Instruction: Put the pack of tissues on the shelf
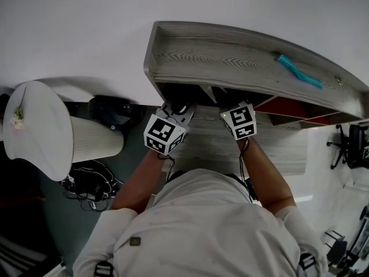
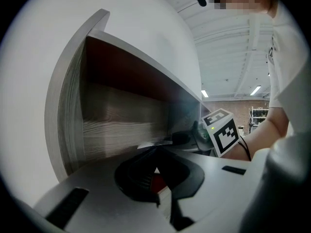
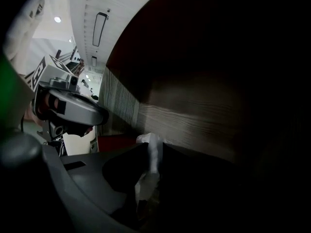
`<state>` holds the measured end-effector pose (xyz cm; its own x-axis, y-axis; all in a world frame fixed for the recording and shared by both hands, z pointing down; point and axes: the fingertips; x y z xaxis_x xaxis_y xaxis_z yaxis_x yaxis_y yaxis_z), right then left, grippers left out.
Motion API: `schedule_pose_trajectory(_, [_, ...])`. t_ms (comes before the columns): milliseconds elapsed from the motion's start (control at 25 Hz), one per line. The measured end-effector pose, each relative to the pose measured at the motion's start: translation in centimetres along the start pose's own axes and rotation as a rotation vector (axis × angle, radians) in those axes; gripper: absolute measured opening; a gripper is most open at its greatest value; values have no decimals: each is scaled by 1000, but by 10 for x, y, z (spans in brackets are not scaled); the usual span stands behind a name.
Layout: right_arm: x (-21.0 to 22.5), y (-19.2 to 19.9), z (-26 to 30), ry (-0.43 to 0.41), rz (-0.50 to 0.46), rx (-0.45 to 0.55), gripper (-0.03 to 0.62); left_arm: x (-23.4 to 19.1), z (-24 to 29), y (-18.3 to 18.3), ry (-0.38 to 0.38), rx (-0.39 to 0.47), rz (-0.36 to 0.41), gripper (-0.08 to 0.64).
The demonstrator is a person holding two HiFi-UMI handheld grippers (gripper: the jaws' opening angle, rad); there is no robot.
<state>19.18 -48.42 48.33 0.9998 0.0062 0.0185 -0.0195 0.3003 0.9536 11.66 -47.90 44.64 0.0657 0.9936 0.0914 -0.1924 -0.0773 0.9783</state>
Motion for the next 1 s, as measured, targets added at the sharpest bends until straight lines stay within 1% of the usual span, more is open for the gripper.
schedule_pose_trajectory(200, [2, 3, 2, 2, 2, -5, 101, -1, -2, 1, -4, -6, -1, 14])
schedule_pose_trajectory(440, [4, 2, -1, 4, 32, 3, 181, 2, -4, 0, -5, -10, 0, 14])
schedule_pose_trajectory(560, [8, 2, -4, 11, 23, 10, 214, 4, -5, -1, -8, -10, 3, 14])
schedule_pose_trajectory(720, [6, -7, -11, 6, 23, 30, 233, 7, -6, -4, -18, -8, 3, 14])
schedule_pose_trajectory(840, [5, -14, -18, 0, 30, 48, 236, 11, -7, -7, -26, -3, 5, 14])
schedule_pose_trajectory(1000, [5, -15, -28, -7, 18, 54, 237, 16, -10, -13, -43, 4, 11, 14])
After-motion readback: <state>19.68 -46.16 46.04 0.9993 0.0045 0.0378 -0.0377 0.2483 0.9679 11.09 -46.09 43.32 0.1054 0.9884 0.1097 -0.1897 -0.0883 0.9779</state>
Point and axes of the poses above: the fingertips, and each gripper's own axes: z forward along the fingers, x to its right, y out of its underside, and after that the axes turned 11 degrees about z, right-handed
